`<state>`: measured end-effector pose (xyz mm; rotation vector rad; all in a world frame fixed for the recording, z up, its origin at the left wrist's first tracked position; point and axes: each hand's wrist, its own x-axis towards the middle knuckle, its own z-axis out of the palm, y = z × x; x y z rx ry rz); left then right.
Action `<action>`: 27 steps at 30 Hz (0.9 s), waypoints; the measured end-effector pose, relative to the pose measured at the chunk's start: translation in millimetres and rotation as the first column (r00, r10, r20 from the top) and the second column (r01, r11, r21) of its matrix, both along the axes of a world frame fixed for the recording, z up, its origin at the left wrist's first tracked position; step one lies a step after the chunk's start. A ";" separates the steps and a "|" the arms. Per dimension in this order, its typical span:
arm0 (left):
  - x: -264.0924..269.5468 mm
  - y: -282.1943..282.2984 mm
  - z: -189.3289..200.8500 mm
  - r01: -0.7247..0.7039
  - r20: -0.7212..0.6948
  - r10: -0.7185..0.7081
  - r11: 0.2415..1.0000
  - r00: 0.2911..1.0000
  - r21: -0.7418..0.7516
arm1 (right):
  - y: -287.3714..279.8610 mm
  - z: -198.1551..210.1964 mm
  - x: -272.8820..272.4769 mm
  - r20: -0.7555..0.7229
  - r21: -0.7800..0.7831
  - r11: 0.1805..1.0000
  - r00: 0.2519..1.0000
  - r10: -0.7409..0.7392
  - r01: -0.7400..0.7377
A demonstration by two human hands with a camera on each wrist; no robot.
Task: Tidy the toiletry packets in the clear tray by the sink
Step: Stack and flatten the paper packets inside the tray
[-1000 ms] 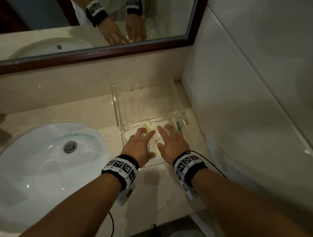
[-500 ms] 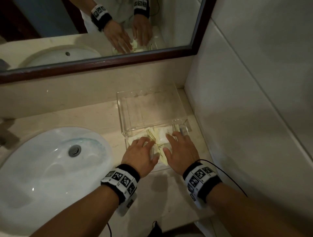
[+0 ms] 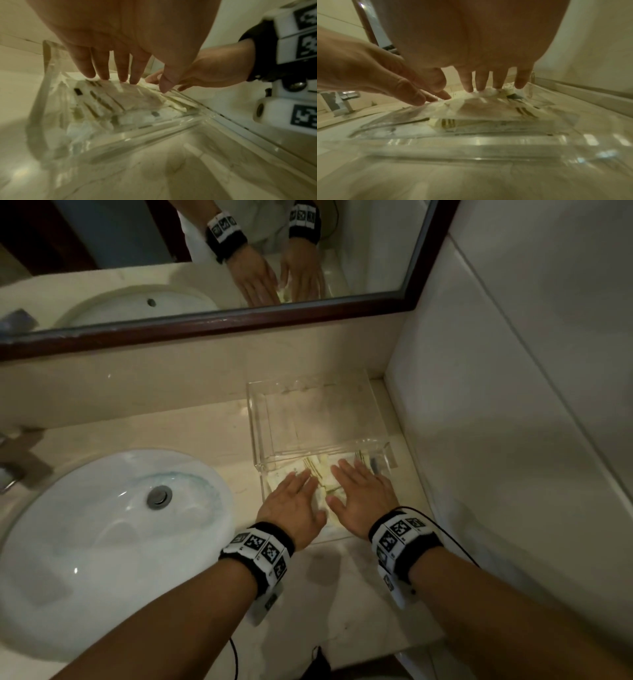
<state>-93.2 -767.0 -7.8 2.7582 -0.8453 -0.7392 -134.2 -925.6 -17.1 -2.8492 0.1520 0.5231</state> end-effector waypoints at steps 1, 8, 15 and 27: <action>-1.4 1.7 2.1 -0.003 0.017 0.003 1.000 1.000 -0.014 | -0.6 3.0 -5.7 0.050 0.020 1.000 0.999 -0.021 0.020; -23.7 6.7 18.4 0.113 0.088 -0.118 0.992 0.989 0.060 | 4.9 4.5 -51.0 0.152 0.032 1.000 0.988 -0.005 0.000; -25.8 1.4 13.8 0.113 0.033 -0.117 0.988 0.993 0.101 | 5.0 3.6 -40.8 0.035 0.036 0.998 0.998 0.047 -0.048; 12.1 1.9 10.1 -0.152 -0.028 0.151 0.988 0.988 -0.028 | 6.6 2.6 -3.9 0.049 0.044 0.997 0.997 -0.058 0.056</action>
